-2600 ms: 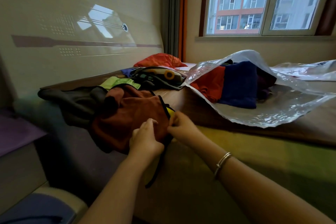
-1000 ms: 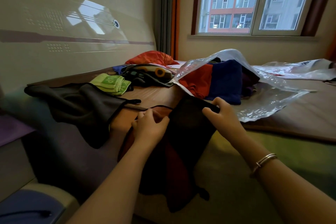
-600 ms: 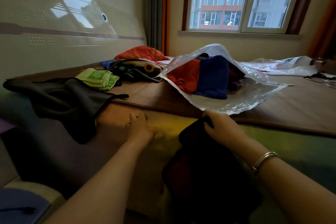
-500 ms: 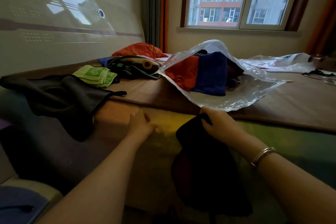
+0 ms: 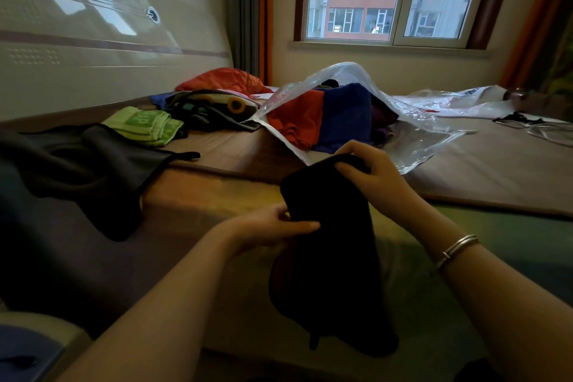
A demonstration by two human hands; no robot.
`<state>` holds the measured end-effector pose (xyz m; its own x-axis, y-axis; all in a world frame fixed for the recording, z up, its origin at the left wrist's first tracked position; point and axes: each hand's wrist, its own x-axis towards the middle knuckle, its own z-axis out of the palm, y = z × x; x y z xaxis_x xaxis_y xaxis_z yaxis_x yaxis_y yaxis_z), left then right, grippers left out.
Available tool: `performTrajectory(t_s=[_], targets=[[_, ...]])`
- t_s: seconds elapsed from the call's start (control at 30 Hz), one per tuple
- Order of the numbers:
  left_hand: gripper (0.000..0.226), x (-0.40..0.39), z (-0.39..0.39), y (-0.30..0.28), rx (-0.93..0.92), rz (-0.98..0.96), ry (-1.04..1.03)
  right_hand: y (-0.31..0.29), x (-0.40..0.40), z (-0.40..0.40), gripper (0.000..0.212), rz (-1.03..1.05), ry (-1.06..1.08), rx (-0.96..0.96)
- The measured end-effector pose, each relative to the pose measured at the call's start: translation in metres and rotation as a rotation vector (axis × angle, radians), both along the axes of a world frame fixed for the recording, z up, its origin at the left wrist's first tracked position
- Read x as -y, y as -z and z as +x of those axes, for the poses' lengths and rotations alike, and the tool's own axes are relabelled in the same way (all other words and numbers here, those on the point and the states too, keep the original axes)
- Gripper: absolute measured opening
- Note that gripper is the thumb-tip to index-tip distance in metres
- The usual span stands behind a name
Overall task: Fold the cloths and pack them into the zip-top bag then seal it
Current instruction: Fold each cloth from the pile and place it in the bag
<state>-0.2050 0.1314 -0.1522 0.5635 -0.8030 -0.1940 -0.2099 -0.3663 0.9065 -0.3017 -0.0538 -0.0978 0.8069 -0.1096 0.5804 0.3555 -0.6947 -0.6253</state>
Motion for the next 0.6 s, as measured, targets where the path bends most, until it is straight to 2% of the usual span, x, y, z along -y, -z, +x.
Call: performTrajectory(t_s=[0.13,0.23,0.4,0.53,0.6], targets=[[0.068,-0.008,0.009,0.007,-0.077,0.066,0.149,-0.013,0.003,-0.011,0.016,0.211,-0.042,0.068],[0.045,-0.01,0.014,0.002,-0.031,0.083,0.127,-0.013,0.013,-0.014,0.012,0.176,0.031,0.044],[0.024,-0.006,0.011,-0.015,0.047,-0.039,-0.089,-0.001,0.029,-0.019,0.009,-0.26,0.229,-0.215],[0.025,0.0,0.002,-0.024,-0.158,-0.204,-0.171,0.011,0.019,-0.021,0.017,-0.602,0.323,-0.365],[0.019,0.004,-0.001,-0.027,-0.273,-0.279,-0.22,0.018,0.017,-0.016,0.021,-0.768,0.379,-0.337]])
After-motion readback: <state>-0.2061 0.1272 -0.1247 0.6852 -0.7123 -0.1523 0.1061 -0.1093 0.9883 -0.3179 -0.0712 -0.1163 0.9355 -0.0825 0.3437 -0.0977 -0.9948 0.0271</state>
